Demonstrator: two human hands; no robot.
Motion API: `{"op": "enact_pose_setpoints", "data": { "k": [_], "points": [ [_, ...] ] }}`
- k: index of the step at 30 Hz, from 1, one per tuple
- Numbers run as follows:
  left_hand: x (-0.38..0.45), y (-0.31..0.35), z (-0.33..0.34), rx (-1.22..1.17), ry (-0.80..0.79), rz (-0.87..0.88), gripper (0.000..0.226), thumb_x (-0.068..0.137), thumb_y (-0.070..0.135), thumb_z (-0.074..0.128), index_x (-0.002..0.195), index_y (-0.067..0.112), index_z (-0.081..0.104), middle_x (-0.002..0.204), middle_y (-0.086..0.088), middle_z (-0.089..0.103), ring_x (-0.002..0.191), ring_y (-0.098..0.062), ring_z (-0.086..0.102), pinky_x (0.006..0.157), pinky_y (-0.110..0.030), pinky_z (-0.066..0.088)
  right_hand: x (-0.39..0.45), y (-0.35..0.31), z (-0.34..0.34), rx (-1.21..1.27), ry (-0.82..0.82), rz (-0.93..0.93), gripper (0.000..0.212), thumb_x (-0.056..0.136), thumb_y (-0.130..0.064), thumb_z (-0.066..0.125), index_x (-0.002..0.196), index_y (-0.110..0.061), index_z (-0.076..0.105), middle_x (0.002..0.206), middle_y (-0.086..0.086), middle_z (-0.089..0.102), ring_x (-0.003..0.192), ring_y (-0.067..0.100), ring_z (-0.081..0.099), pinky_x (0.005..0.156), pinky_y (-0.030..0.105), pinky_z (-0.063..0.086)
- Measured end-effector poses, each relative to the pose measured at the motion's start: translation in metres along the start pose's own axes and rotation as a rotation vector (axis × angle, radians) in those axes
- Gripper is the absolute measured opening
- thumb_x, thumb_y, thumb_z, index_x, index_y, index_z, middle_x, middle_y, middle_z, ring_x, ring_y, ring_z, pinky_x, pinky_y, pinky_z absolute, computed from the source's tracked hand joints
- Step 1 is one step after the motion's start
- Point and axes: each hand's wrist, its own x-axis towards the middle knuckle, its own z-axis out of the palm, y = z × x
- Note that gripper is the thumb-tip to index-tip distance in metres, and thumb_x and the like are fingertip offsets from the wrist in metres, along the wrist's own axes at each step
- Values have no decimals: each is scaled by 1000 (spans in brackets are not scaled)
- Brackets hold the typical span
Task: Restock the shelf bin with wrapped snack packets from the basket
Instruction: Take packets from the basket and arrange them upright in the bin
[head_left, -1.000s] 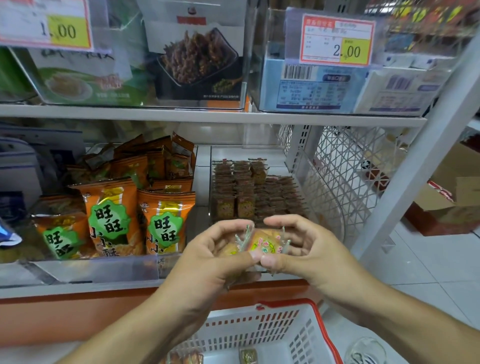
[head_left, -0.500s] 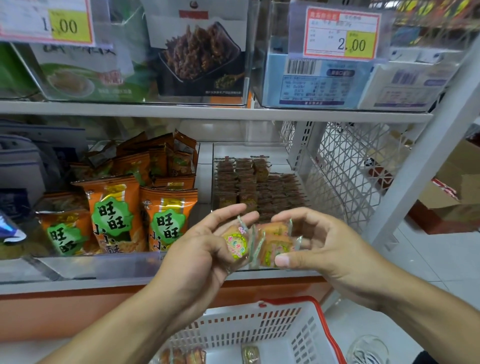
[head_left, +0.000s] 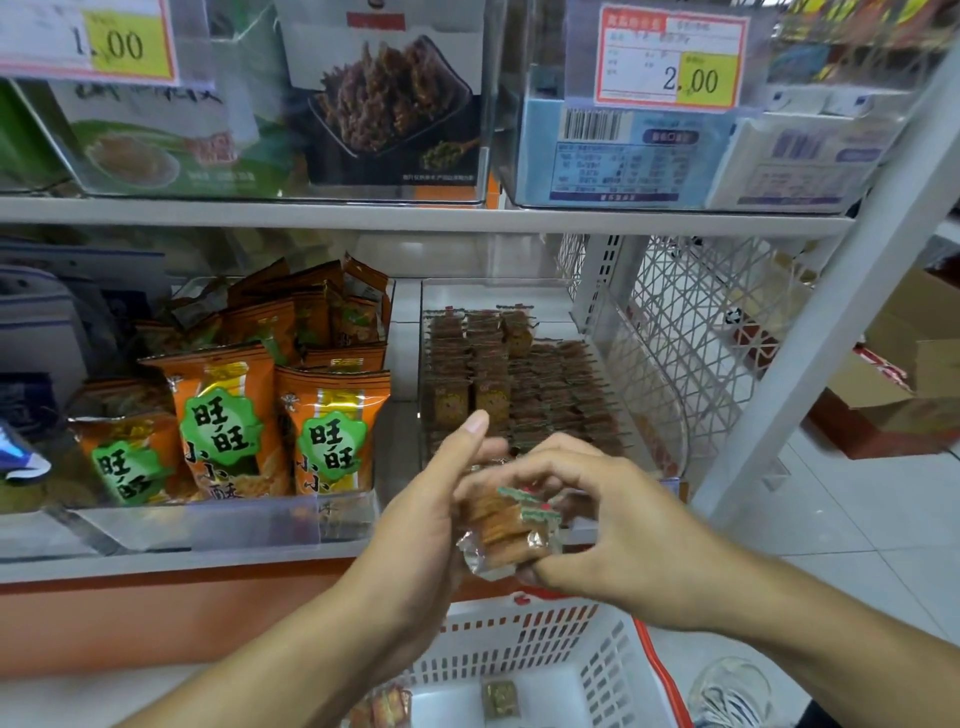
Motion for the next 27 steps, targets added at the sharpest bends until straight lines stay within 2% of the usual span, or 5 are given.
{"op": "enact_pose_setpoints", "data": {
  "k": [7,11,13,20,27],
  "points": [
    [7,-8,18,-196,204,-123,72,89,68,54,112,3,74,108,-28,75,113,-50,66,102,-64,49,0,-8,9,-227,20,-88,56,76,-41,82,124,-49,55,116,-23,53,117,3,49,91,13,39],
    [17,-1,18,-179,150,-102,81,85,73,48,116,2,70,105,-26,76,94,-39,74,62,-35,62,8,-5,-2,-110,16,-27,59,73,-28,86,123,-44,59,114,-19,64,112,4,61,95,26,50],
    [23,1,18,-153,113,14,75,84,69,48,119,6,65,107,-19,77,97,-30,76,71,-36,65,20,2,-15,71,98,-8,56,71,-12,89,117,-31,63,111,-8,71,104,9,69,94,30,55],
    [37,-19,-9,1293,143,586,62,96,59,54,151,42,32,152,27,34,139,9,30,110,-12,23,112,60,-51,-125,370,343,49,76,-19,86,112,-28,53,96,-13,62,90,3,61,68,12,42],
    [60,-34,-19,1487,90,584,63,100,56,46,156,33,30,168,7,16,154,-6,-1,115,-21,-6,181,90,-64,-197,340,358,55,88,2,59,138,-18,51,131,7,59,94,14,58,57,6,40]
  ]
}}
